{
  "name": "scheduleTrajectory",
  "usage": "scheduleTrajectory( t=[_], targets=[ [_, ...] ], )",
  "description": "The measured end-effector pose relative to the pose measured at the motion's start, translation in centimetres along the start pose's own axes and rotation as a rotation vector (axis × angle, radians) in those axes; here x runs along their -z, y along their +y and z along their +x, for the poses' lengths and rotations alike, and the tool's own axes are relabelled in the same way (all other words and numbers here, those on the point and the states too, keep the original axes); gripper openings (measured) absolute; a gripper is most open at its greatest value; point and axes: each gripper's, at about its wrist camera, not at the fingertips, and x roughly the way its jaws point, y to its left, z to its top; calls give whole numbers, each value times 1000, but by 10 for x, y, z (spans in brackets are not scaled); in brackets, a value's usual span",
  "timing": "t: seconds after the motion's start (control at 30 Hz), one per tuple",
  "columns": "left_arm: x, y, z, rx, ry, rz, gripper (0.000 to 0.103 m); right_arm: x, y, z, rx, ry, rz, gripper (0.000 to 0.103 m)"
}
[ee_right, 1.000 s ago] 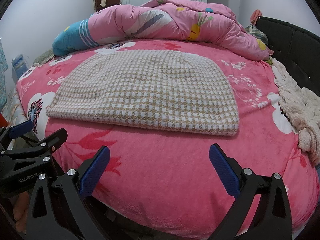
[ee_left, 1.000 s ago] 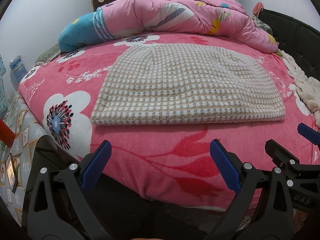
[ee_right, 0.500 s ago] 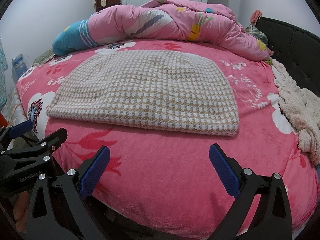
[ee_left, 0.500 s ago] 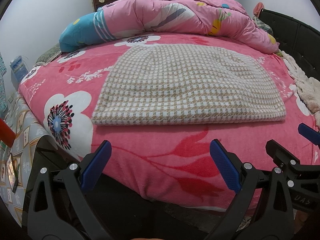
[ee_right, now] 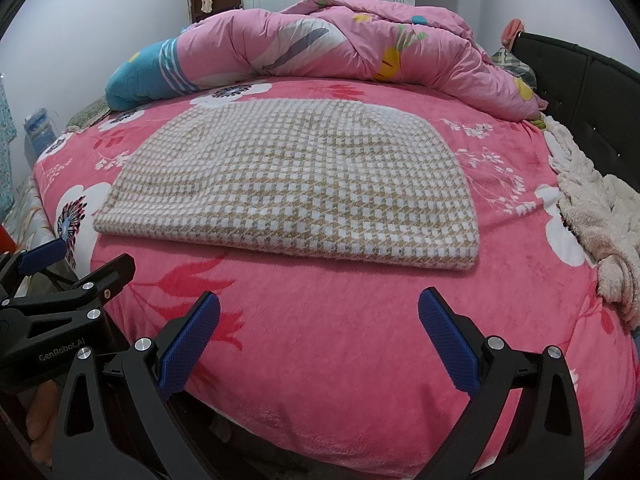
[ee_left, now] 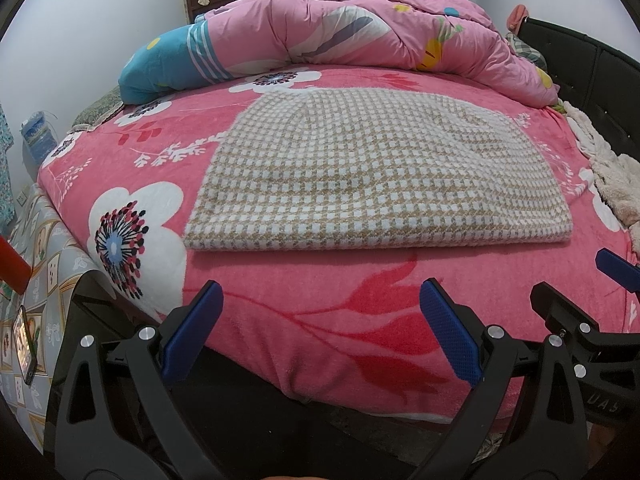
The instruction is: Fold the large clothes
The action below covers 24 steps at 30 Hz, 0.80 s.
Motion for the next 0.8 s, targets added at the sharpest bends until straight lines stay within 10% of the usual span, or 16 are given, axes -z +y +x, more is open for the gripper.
scheduleTrajectory(
  t=[0.8],
  targets=[
    [0, 0, -1, 0, -3, -3, 95, 1, 2, 0, -5, 2, -6, 97]
  ],
)
